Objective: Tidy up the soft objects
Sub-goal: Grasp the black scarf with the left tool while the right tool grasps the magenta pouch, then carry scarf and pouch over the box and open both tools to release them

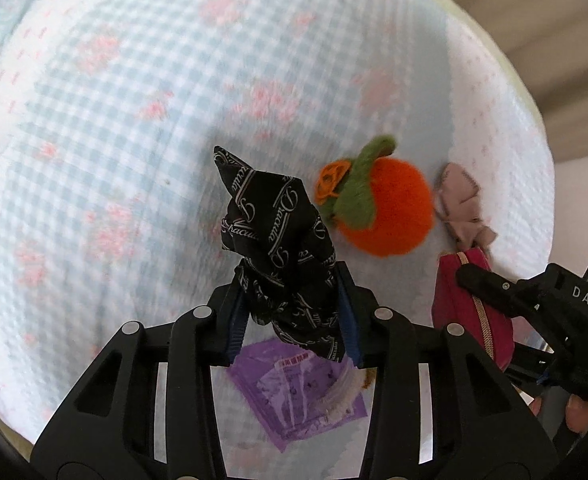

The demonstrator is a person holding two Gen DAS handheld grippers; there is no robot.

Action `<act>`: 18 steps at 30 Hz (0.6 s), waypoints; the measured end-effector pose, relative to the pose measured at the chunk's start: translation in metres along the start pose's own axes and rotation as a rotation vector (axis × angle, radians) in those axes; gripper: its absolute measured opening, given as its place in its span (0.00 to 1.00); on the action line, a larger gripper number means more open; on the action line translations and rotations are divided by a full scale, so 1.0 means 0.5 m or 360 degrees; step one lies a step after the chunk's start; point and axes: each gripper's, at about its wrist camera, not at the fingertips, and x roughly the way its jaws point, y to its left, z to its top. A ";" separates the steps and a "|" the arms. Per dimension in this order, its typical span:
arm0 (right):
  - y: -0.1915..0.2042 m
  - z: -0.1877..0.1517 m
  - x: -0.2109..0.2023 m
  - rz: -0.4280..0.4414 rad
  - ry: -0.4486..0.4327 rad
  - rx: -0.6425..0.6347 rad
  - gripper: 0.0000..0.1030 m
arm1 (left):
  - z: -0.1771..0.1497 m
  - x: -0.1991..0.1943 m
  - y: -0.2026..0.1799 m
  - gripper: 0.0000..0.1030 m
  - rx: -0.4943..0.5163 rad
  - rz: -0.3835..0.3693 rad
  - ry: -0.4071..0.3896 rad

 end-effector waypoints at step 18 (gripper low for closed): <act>0.033 -0.221 -0.275 0.0098 -0.0364 -0.0285 0.46 | -0.139 -0.306 -0.082 0.34 0.0286 -0.0192 -0.0281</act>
